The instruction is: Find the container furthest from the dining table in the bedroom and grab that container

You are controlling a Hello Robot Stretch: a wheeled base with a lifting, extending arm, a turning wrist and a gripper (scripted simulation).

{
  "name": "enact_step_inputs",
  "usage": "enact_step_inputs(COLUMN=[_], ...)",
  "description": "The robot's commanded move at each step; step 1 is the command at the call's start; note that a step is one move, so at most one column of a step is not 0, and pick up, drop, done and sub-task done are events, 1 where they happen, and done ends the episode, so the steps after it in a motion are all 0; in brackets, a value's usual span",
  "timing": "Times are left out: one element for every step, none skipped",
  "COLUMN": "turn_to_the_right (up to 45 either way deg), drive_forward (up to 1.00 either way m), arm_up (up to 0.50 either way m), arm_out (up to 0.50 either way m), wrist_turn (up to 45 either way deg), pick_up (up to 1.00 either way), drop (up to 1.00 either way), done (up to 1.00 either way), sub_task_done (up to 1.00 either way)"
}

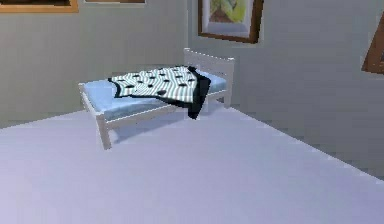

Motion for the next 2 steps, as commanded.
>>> enact_step_inputs(turn_to_the_right=[0.0, -45.0], drive_forward=[0.35, 0.0], arm_up=[0.0, 0.0], arm_out=[0.0, 0.0], wrist_turn=[0.0, 0.0], pick_up=[0.0, 0.0], drop=[0.0, 0.0], done=[0.0, 0.0], sub_task_done=[0.0, 0.0])
